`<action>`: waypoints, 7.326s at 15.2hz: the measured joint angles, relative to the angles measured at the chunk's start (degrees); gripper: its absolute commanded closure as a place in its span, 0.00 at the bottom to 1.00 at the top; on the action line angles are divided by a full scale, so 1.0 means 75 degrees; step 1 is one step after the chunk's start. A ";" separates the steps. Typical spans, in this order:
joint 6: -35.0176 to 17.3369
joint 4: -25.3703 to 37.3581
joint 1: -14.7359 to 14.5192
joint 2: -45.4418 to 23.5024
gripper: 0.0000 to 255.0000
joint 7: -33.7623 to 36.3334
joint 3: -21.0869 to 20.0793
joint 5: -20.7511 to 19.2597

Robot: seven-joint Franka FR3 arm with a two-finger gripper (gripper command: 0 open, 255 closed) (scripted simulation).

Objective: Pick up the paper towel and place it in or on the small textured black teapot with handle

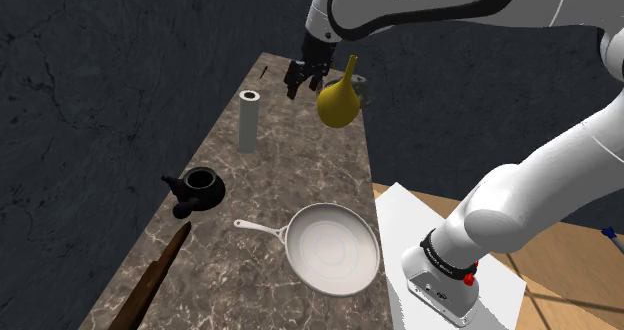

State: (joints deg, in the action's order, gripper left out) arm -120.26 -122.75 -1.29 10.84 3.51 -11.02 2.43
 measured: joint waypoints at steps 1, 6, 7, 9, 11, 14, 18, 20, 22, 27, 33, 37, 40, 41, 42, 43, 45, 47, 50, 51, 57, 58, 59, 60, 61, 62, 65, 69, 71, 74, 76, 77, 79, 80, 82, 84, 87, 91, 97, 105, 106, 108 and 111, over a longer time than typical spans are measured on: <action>-0.0133 0.0166 -0.0014 -0.0277 0.00 0.0075 -0.0049 -0.0044; -0.0490 0.1283 -0.0133 -0.1640 0.00 0.0501 -0.0257 -0.0353; -0.0594 0.1478 -0.0182 -0.1920 0.00 0.0613 -0.0297 -0.0432; -0.0658 0.2016 -0.0270 -0.2488 0.00 0.0786 -0.0342 -0.0592; -0.0760 0.2244 -0.0318 -0.2799 0.00 0.0864 -0.0352 -0.0679; -0.0986 0.2267 -0.0348 -0.3048 0.00 0.0919 -0.0343 -0.0756; -0.1325 0.2144 -0.0361 -0.3273 0.00 0.0953 -0.0321 -0.0825; -0.1349 0.2164 -0.0368 -0.3314 0.00 0.0963 -0.0319 -0.0838; -0.1360 0.2159 -0.0367 -0.3319 0.00 0.0962 -0.0318 -0.0840; -0.1364 0.2160 -0.0366 -0.3318 1.00 0.0961 -0.0317 -0.0840; -0.1363 0.2156 -0.0364 -0.3317 1.00 0.0959 -0.0316 -0.0840; -0.1251 0.2213 -0.0361 -0.3261 1.00 0.0949 -0.0323 -0.0820; -0.1015 0.2371 -0.0352 -0.3179 1.00 0.0921 -0.0331 -0.0788; -0.0925 0.2437 -0.0351 -0.3154 1.00 0.0917 -0.0334 -0.0778; -0.0820 0.2525 -0.0350 -0.3136 1.00 0.0909 -0.0336 -0.0769; -0.0734 0.2591 -0.0350 -0.3114 1.00 0.0906 -0.0339 -0.0761; -0.0518 0.2733 -0.0350 -0.3036 1.00 0.0897 -0.0349 -0.0736; -0.0332 0.2869 -0.0349 -0.2987 1.00 0.0887 -0.0355 -0.0719; -0.0076 0.3049 -0.0343 -0.2907 1.00 0.0867 -0.0360 -0.0691; 0.0051 0.3169 -0.0340 -0.2899 1.00 0.0855 -0.0359 -0.0684; 0.0659 0.3701 -0.0351 -0.2822 1.00 0.0850 -0.0374 -0.0658; 0.0746 0.3768 -0.0347 -0.2801 1.00 0.0840 -0.0373 -0.0650; 0.0834 0.3848 -0.0343 -0.2793 1.00 0.0831 -0.0372 -0.0646; 0.0954 0.3984 -0.0348 -0.2808 1.00 0.0834 -0.0374 -0.0650; 0.1059 0.4085 -0.0354 -0.2805 1.00 0.0840 -0.0378 -0.0650; 0.1137 0.4138 -0.0351 -0.2780 1.00 0.0832 -0.0378 -0.0641; 0.1453 0.4496 -0.0368 -0.2824 1.00 0.0843 -0.0385 -0.0654; 0.1871 0.4958 -0.0429 -0.2871 1.00 0.0920 -0.0417 -0.0683; 0.2010 0.5038 -0.0606 -0.2816 1.00 0.1204 -0.0527 -0.0736; 0.2202 0.5182 -0.0852 -0.2778 1.00 0.1603 -0.0680 -0.0823; 0.2315 0.5161 -0.1052 -0.2655 1.00 0.1939 -0.0813 -0.0870; 0.2411 0.5301 -0.1182 -0.2707 1.00 0.2137 -0.0890 -0.0934; 0.2616 0.5574 -0.1397 -0.2797 1.00 0.2464 -0.1016 -0.1037; 0.2730 0.5674 -0.1497 -0.2794 1.00 0.2617 -0.1076 -0.1072; 0.2955 0.5994 -0.1727 -0.2914 1.00 0.2939 -0.1200 -0.1190; 0.3232 0.6419 -0.2001 -0.3102 1.00 0.3294 -0.1329 -0.1345; 0.3627 0.7083 -0.2444 -0.3436 1.00 0.3809 -0.1508 -0.1596; 0.3922 0.7638 -0.2885 -0.3765 1.00 0.4287 -0.1647 -0.1839; 0.3235 0.6707 -0.2782 -0.3522 1.00 0.4365 -0.1650 -0.1746; 0.2273 0.5481 -0.2620 -0.3234 1.00 0.4376 -0.1624 -0.1631; 0.2150 0.5328 -0.2605 -0.3202 1.00 0.4381 -0.1621 -0.1620; 0.1955 0.5112 -0.2598 -0.3182 1.00 0.4408 -0.1620 -0.1621; 0.1622 0.4754 -0.2577 -0.3159 1.00 0.4440 -0.1613 -0.1623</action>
State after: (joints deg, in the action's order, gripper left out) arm -108.10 -87.09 -20.62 -12.85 36.81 -23.11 -9.74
